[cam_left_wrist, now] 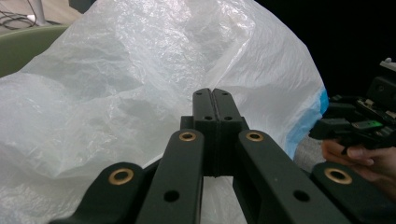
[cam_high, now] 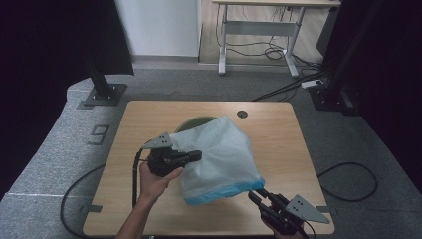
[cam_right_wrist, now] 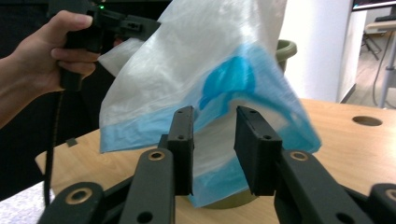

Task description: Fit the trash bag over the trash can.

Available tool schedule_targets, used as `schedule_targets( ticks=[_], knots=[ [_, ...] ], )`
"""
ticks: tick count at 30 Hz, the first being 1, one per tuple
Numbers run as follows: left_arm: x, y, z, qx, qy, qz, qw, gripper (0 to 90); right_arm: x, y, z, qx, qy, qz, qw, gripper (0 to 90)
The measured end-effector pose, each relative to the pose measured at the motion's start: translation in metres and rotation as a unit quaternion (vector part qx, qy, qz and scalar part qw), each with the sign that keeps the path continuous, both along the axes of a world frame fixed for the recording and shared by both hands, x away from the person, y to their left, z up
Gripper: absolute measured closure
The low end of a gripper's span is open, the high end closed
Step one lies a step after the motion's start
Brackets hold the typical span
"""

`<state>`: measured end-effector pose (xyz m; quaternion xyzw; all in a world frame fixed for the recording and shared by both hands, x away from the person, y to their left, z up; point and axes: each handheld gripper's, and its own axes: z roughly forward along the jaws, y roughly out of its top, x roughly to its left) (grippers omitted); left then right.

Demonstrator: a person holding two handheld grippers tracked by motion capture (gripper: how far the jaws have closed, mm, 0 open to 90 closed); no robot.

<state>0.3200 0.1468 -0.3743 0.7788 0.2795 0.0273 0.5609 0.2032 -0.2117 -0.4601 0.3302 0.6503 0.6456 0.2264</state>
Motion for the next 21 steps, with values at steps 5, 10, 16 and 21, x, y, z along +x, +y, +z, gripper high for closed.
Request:
schedule_targets(
  ticks=[5,10,16,21],
  knots=[
    [-0.0004,0.0017,-0.0004,-0.002,0.000,0.001,1.0000,90.0,0.0040,-0.0030,0.0020,-0.008,-0.010,-0.014,0.9998,71.8],
    [0.0001,0.0055,0.0000,-0.004,0.001,0.006,1.0000,90.0,0.0048,-0.0079,-0.0018,-0.004,-0.015,-0.014,0.9998,73.8],
    [0.0001,0.0073,-0.0017,-0.005,0.004,0.008,0.9999,90.0,0.0049,-0.0093,0.0005,0.000,-0.019,-0.012,0.9997,74.1],
    [-0.0006,0.0083,-0.0012,-0.007,0.002,0.010,0.9999,90.0,0.0005,-0.0052,0.0058,-0.007,-0.028,-0.007,0.9996,70.4]
  ],
)
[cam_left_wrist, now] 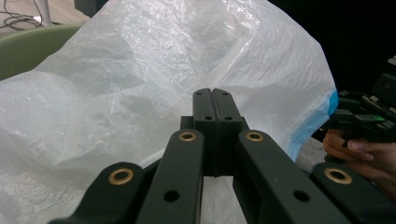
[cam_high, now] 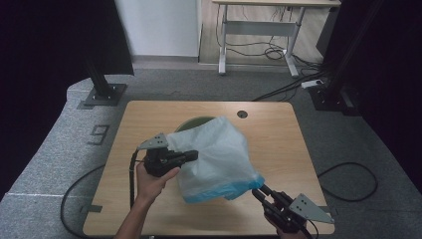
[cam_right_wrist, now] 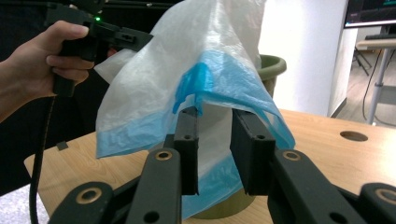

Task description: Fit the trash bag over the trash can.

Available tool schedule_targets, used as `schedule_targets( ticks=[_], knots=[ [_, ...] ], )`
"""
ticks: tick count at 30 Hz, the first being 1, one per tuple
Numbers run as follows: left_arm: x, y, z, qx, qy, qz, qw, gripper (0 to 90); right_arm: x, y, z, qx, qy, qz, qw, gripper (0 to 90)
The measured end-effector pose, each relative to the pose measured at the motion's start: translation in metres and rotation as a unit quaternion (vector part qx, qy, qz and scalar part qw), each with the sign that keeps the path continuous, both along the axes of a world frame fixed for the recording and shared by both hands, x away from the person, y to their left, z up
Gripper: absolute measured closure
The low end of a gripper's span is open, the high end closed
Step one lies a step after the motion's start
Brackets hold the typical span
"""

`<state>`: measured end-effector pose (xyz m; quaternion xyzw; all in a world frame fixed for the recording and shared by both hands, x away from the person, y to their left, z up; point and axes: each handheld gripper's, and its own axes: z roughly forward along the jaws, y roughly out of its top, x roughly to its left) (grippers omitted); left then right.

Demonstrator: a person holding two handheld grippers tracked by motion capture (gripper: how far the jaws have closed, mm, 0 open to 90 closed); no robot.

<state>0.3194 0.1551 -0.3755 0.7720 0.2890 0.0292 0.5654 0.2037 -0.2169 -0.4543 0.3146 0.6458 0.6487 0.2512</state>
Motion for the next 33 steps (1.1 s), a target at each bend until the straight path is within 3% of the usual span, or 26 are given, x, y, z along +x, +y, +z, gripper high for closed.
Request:
schedule_targets(
  ticks=[6,9,14,16,18,26,33],
  knots=[
    [-0.002,-0.005,-0.001,0.013,-0.003,-0.003,0.9999,90.0,-0.004,0.003,0.006,0.003,0.001,-0.001,1.0000,66.7],
    [-0.002,-0.005,-0.001,0.017,-0.004,-0.005,0.9998,90.0,-0.002,0.005,0.008,-0.010,0.003,-0.009,0.9999,67.3],
    [-0.001,-0.006,-0.001,0.019,-0.002,-0.006,0.9998,90.0,0.004,0.009,0.011,0.000,0.012,-0.006,0.9999,82.6],
    [0.001,-0.007,0.002,0.030,-0.006,-0.003,0.9995,90.0,0.005,0.012,0.013,-0.011,0.015,-0.016,0.9997,88.6],
    [0.002,-0.008,0.006,0.029,-0.011,-0.003,0.9995,90.0,0.005,0.014,0.016,-0.022,0.013,-0.024,0.9994,88.8],
    [0.003,-0.008,0.014,0.020,-0.026,0.003,0.9995,90.0,0.002,0.011,0.018,-0.029,0.011,-0.021,0.9993,88.9],
    [0.009,-0.003,0.017,0.029,-0.035,0.030,0.9985,90.0,0.003,0.010,0.011,-0.043,0.026,-0.024,0.9985,88.9]
  ],
)
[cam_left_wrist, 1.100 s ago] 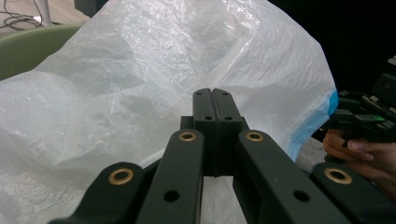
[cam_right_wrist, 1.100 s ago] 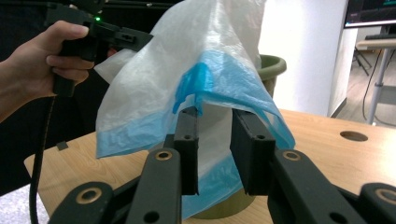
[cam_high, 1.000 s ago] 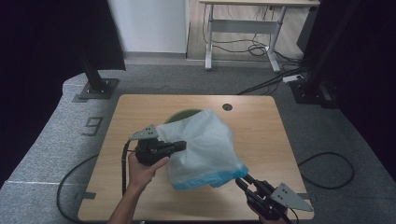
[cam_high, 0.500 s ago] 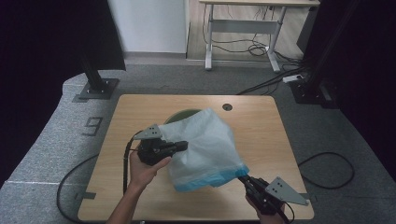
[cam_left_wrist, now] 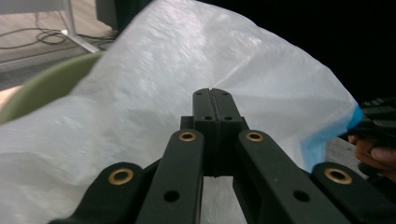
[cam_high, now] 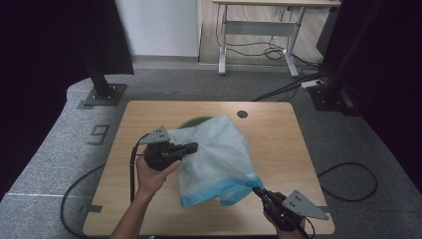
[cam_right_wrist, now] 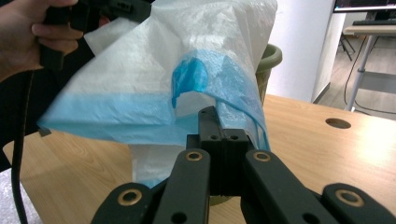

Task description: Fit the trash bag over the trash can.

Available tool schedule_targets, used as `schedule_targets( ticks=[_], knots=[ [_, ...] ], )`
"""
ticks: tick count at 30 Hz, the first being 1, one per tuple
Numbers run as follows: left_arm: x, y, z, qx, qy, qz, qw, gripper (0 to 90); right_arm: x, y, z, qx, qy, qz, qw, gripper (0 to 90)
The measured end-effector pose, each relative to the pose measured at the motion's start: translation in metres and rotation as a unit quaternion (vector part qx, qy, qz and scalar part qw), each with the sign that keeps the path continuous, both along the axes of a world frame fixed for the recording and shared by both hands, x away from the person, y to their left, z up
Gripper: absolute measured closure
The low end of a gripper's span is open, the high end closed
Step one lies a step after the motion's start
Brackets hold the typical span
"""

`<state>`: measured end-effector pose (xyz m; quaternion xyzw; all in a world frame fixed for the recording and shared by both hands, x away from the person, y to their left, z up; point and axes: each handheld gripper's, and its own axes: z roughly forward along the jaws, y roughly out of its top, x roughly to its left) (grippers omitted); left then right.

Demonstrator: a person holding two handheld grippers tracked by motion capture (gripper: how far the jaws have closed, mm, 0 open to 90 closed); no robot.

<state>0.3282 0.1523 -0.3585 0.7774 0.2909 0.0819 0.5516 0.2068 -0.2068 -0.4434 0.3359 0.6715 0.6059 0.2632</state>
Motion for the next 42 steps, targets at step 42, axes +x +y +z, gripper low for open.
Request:
schedule_targets(
  ticks=[42],
  knots=[
    [0.002,0.044,-0.009,0.035,-0.037,0.087,0.9949,90.0,-0.008,0.008,-0.044,-0.043,0.058,0.023,0.9971,89.0]
  ],
)
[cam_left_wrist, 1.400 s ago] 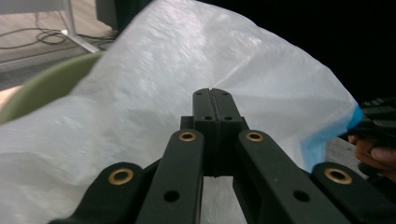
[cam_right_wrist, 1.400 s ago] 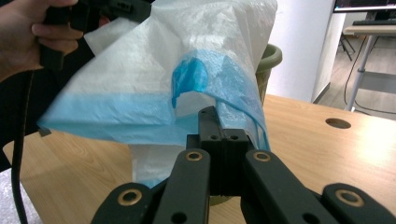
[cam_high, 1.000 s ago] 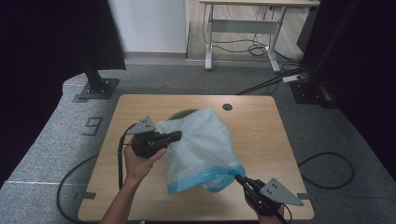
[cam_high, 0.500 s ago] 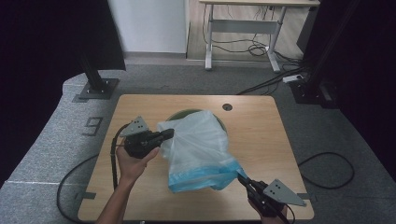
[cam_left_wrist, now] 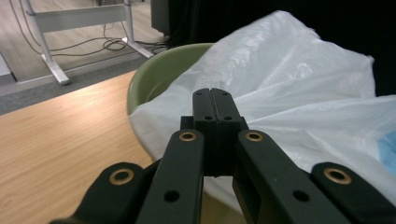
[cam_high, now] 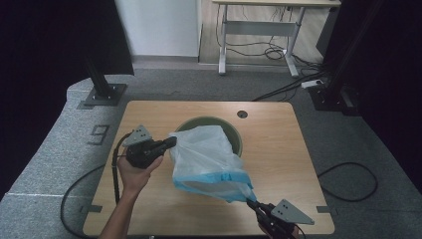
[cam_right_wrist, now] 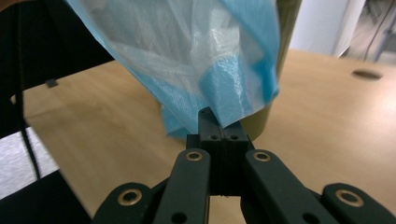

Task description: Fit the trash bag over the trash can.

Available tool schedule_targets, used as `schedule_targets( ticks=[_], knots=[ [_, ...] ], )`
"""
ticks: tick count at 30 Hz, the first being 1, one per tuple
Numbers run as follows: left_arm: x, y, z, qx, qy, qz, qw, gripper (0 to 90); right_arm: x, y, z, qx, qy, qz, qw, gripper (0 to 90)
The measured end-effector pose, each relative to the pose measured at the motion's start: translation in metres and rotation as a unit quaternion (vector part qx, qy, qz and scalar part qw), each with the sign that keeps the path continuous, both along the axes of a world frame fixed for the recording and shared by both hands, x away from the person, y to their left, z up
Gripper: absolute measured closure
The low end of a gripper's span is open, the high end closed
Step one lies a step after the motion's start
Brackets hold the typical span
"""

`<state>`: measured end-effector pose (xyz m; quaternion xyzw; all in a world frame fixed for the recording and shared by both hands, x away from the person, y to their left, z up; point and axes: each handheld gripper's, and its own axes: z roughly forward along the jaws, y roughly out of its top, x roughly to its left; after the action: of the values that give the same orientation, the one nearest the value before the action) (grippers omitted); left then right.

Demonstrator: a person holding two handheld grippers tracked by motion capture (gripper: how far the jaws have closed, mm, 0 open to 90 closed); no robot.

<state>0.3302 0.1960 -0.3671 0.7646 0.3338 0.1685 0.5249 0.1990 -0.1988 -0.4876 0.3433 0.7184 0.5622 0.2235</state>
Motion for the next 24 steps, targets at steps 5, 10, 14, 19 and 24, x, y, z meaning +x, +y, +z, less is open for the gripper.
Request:
schedule_targets(
  ticks=[5,10,14,19,24],
  knots=[
    [0.002,0.004,-0.003,-0.007,0.004,0.004,1.0000,90.0,-0.005,0.009,-0.018,-0.006,0.027,0.015,0.9995,89.0],
    [0.001,0.010,-0.006,-0.014,0.006,0.005,0.9999,90.0,-0.007,0.014,-0.021,-0.009,0.036,0.026,0.9990,89.0],
    [0.002,0.014,-0.010,-0.022,0.013,0.003,0.9997,90.0,-0.008,0.016,-0.025,-0.009,0.042,0.027,0.9987,89.0],
    [0.001,0.013,-0.012,-0.022,0.012,0.000,0.9997,90.0,-0.005,0.018,-0.027,-0.012,0.046,0.033,0.9984,88.8],
    [0.000,0.014,-0.012,-0.027,0.012,-0.003,0.9996,90.0,-0.017,0.012,-0.012,0.002,0.018,0.047,0.9987,58.1]
  ],
)
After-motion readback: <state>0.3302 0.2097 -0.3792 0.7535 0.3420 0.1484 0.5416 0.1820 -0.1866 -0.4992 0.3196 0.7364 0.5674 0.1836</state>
